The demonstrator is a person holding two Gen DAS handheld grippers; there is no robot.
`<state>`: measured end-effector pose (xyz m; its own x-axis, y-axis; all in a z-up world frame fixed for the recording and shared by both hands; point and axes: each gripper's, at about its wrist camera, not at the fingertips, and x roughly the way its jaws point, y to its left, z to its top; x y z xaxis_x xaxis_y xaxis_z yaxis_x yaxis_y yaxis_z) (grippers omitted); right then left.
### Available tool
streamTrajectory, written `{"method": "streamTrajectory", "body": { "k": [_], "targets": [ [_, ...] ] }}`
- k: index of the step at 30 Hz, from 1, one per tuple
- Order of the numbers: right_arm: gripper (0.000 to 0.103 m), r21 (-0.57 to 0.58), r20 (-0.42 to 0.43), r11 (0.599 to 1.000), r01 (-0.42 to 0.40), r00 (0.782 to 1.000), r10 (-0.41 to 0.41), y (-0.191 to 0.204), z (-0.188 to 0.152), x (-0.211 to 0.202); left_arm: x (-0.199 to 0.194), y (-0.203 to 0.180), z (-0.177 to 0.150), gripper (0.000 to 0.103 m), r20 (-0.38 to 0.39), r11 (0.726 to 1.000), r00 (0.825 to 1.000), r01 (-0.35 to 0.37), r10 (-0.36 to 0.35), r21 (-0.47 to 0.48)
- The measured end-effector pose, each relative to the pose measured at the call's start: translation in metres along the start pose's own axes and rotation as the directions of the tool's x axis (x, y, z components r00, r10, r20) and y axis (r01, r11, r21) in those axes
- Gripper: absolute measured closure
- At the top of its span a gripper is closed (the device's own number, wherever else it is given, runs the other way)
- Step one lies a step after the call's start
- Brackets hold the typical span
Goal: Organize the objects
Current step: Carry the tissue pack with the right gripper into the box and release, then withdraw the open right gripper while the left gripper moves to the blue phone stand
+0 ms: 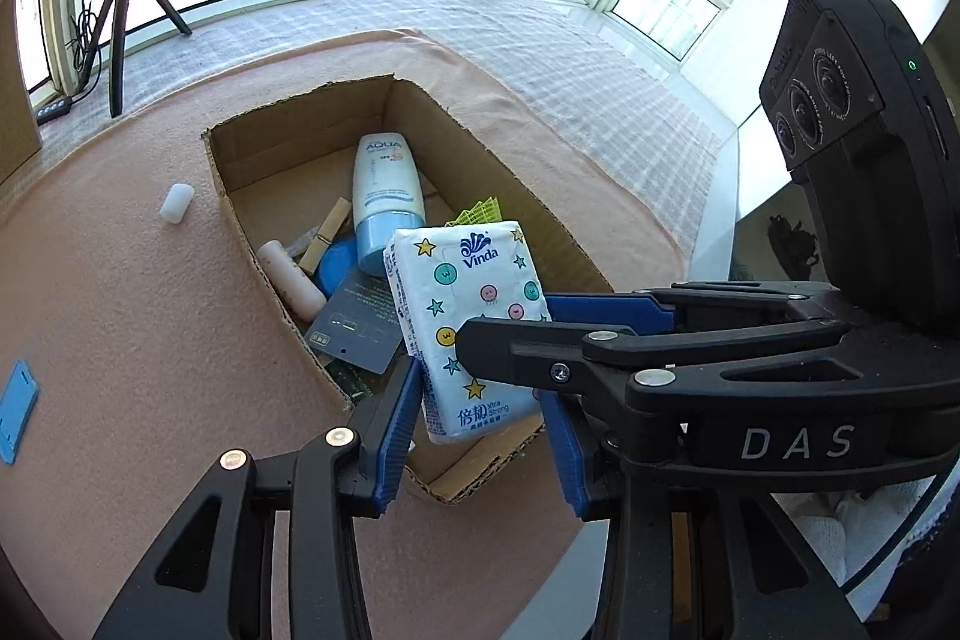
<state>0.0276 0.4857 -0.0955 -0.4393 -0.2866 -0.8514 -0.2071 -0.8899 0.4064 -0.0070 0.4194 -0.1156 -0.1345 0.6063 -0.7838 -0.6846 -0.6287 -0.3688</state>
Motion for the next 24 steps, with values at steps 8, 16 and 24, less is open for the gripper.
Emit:
{"method": "streamTrajectory", "body": {
  "k": [8, 16, 24],
  "targets": [
    [0.065, 0.011, 0.024, 0.999, 0.04, 0.999, -0.04, -0.019, 0.002, -0.009, 0.015, -0.017, 0.003, 0.04, -0.026, 0.999, 0.999, -0.026, 0.027, 0.031],
    [0.05, 0.014, 0.07, 0.996, 0.087, 0.994, -0.088, -0.028, 0.008, -0.015, 0.011, -0.005, 0.0, 0.036, -0.021, 0.999, 0.999, -0.043, 0.043, -0.002],
    [0.05, 0.0, 0.071, 0.998, 0.063, 0.995, -0.063, -0.016, 0.01, -0.011, -0.003, 0.009, -0.005, 0.036, -0.004, 0.998, 0.998, -0.058, 0.058, -0.032]
  ]
}}
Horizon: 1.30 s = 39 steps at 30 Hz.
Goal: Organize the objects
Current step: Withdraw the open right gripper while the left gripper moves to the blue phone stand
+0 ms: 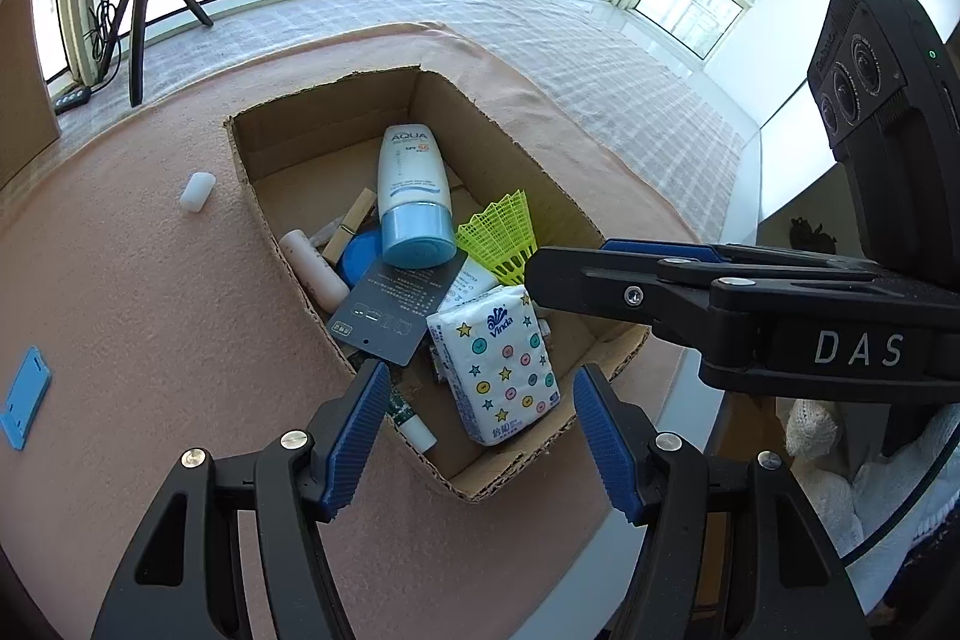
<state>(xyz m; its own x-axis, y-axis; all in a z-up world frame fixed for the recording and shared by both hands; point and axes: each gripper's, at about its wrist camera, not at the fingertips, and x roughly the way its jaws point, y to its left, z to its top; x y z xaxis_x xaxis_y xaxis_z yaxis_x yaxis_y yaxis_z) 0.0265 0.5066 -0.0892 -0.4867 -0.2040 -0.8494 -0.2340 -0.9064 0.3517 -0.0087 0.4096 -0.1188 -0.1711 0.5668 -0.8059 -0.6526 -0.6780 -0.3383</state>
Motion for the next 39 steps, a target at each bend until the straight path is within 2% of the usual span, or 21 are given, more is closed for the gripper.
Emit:
{"method": "streamTrajectory", "body": {
  "k": [10, 16, 21, 28, 34, 39],
  "targets": [
    [0.05, -0.034, 0.014, 0.997, -0.063, 0.998, 0.063, 0.037, 0.012, 0.005, -0.036, 0.055, -0.02, 0.036, 0.032, 0.992, 0.997, -0.064, 0.068, -0.108],
    [0.05, -0.068, 0.008, 0.993, -0.099, 0.995, 0.1, 0.071, 0.023, 0.016, -0.061, 0.096, -0.039, 0.036, 0.046, 0.976, 0.991, -0.116, 0.126, -0.185],
    [0.05, -0.048, -0.023, 0.986, -0.159, 0.987, 0.158, 0.096, 0.033, 0.033, -0.084, 0.128, -0.058, 0.036, 0.057, 0.958, 0.984, -0.149, 0.167, -0.243],
    [0.05, -0.06, -0.07, 0.985, -0.16, 0.985, 0.155, 0.133, 0.036, 0.071, -0.105, 0.176, -0.084, 0.036, 0.042, 0.933, 0.968, -0.226, 0.247, -0.28],
    [0.05, -0.008, -0.116, 0.986, -0.164, 0.98, 0.162, 0.143, 0.034, 0.104, -0.116, 0.23, -0.09, 0.036, 0.019, 0.912, 0.952, -0.285, 0.304, -0.293],
    [0.05, 0.026, -0.128, 0.988, -0.153, 0.98, 0.155, 0.147, 0.033, 0.117, -0.111, 0.272, -0.082, 0.036, -0.009, 0.916, 0.953, -0.295, 0.304, -0.27]
  ]
}}
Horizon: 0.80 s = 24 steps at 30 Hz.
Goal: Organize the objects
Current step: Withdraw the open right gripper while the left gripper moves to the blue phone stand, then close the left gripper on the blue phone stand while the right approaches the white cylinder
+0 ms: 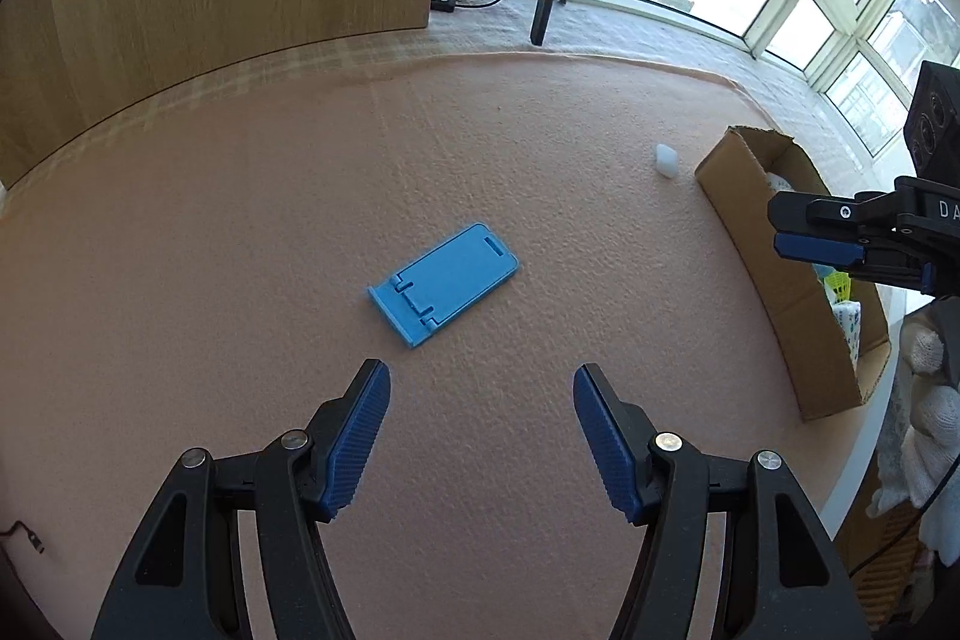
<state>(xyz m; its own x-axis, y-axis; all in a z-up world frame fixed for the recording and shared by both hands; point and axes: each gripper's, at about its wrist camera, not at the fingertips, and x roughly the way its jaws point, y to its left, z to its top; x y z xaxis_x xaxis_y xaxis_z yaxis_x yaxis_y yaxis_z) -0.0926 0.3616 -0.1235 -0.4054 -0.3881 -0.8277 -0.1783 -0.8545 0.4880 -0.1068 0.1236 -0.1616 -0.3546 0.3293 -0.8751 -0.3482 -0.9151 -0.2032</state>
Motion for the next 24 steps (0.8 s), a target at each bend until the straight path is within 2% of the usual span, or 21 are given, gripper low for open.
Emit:
{"method": "streamTrajectory", "body": {
  "k": [4, 10, 14, 18, 21, 24],
  "targets": [
    [0.05, 0.009, 0.001, 1.0, 0.021, 1.0, -0.021, 0.001, 0.002, 0.006, 0.018, 0.013, 0.015, 0.036, -0.017, 0.999, 1.0, -0.012, 0.012, 0.047],
    [0.05, 0.064, 0.01, 0.997, 0.052, 0.999, -0.053, -0.002, 0.015, 0.016, 0.047, 0.005, 0.031, 0.036, -0.068, 0.988, 0.998, 0.01, 0.0, 0.153],
    [0.05, 0.096, 0.009, 0.993, 0.068, 0.998, -0.069, -0.006, 0.02, 0.023, 0.059, 0.0, 0.034, 0.035, -0.082, 0.976, 0.996, -0.014, 0.033, 0.219],
    [0.05, 0.102, 0.002, 0.991, 0.083, 0.997, -0.083, -0.004, 0.021, 0.033, 0.063, 0.005, 0.037, 0.035, -0.091, 0.978, 0.996, 0.003, 0.016, 0.206],
    [0.05, 0.119, 0.0, 0.988, 0.096, 0.995, -0.097, -0.006, 0.022, 0.04, 0.059, 0.01, 0.037, 0.035, -0.065, 0.98, 0.998, 0.004, 0.009, 0.199],
    [0.05, 0.14, 0.003, 0.983, 0.117, 0.993, -0.119, -0.009, 0.025, 0.045, 0.063, 0.011, 0.037, 0.035, -0.074, 0.973, 0.997, 0.003, 0.015, 0.23]
  ]
}}
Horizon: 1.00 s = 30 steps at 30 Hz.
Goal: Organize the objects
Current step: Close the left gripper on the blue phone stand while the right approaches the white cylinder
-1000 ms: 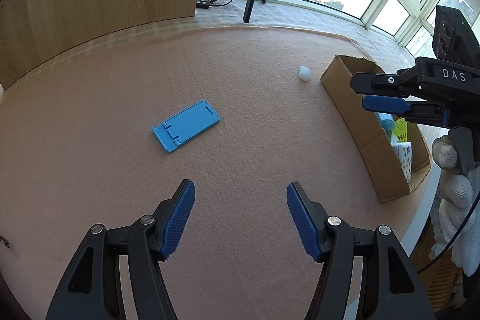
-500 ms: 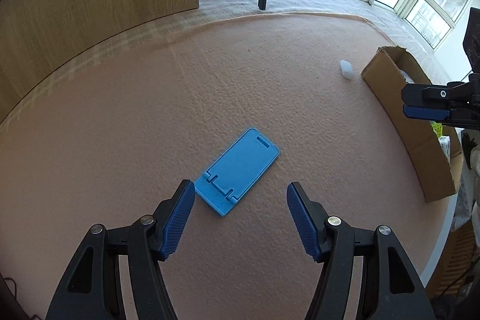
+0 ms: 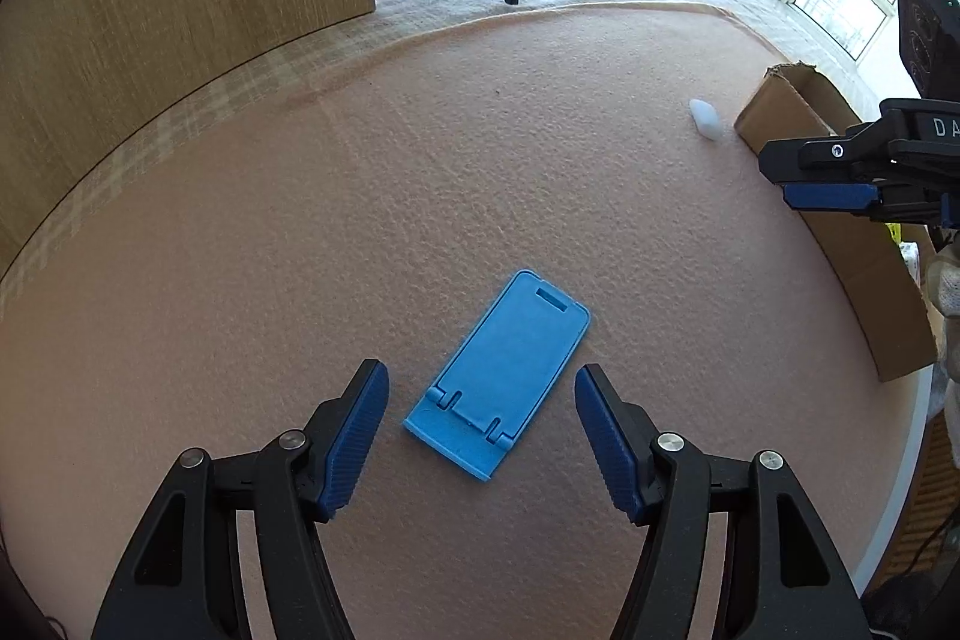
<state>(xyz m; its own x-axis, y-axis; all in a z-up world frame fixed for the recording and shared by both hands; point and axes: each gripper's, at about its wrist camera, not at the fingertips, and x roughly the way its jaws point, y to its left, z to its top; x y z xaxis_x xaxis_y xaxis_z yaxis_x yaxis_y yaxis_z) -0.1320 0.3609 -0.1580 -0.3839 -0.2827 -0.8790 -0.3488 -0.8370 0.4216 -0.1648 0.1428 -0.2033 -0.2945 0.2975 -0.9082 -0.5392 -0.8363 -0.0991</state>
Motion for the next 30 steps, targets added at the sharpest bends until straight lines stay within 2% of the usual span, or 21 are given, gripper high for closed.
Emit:
{"method": "streamTrajectory", "body": {
  "k": [4, 7, 9, 13, 14, 22, 26, 30],
  "targets": [
    [0.05, 0.034, 0.019, 0.999, 0.029, 0.999, -0.029, -0.004, 0.006, 0.004, 0.007, -0.006, 0.0, 0.035, -0.006, 0.998, 1.0, -0.022, 0.022, 0.06],
    [0.05, 0.055, 0.039, 0.997, 0.056, 0.998, -0.058, -0.008, 0.009, 0.006, 0.009, -0.007, 0.003, 0.036, -0.004, 0.998, 1.0, -0.027, 0.028, 0.056],
    [0.05, 0.071, 0.052, 0.994, 0.078, 0.995, -0.082, -0.011, 0.012, 0.008, 0.01, -0.007, 0.004, 0.04, 0.003, 0.998, 0.999, -0.034, 0.034, 0.047],
    [0.05, 0.11, 0.072, 0.989, 0.099, 0.992, -0.107, -0.015, 0.021, 0.013, 0.008, -0.003, 0.006, 0.059, 0.007, 0.999, 0.999, -0.038, 0.037, 0.02],
    [0.05, 0.112, 0.079, 0.987, 0.111, 0.99, -0.12, -0.014, 0.024, 0.015, 0.008, -0.001, 0.008, 0.06, 0.007, 0.999, 0.999, -0.036, 0.036, 0.009],
    [0.05, 0.126, 0.146, 0.968, 0.218, 0.961, -0.235, -0.005, 0.046, 0.031, 0.006, -0.001, 0.008, 0.061, 0.021, 1.0, 0.999, -0.024, 0.024, 0.001],
    [0.051, 0.132, 0.152, 0.958, 0.255, 0.95, -0.273, -0.004, 0.056, 0.041, 0.007, 0.0, 0.009, 0.061, 0.025, 1.0, 1.0, -0.016, 0.017, -0.007],
    [0.051, 0.133, 0.154, 0.957, 0.259, 0.948, -0.278, -0.004, 0.06, 0.047, 0.007, 0.001, 0.008, 0.061, 0.028, 1.0, 1.0, -0.013, 0.013, -0.013]
  ]
}}
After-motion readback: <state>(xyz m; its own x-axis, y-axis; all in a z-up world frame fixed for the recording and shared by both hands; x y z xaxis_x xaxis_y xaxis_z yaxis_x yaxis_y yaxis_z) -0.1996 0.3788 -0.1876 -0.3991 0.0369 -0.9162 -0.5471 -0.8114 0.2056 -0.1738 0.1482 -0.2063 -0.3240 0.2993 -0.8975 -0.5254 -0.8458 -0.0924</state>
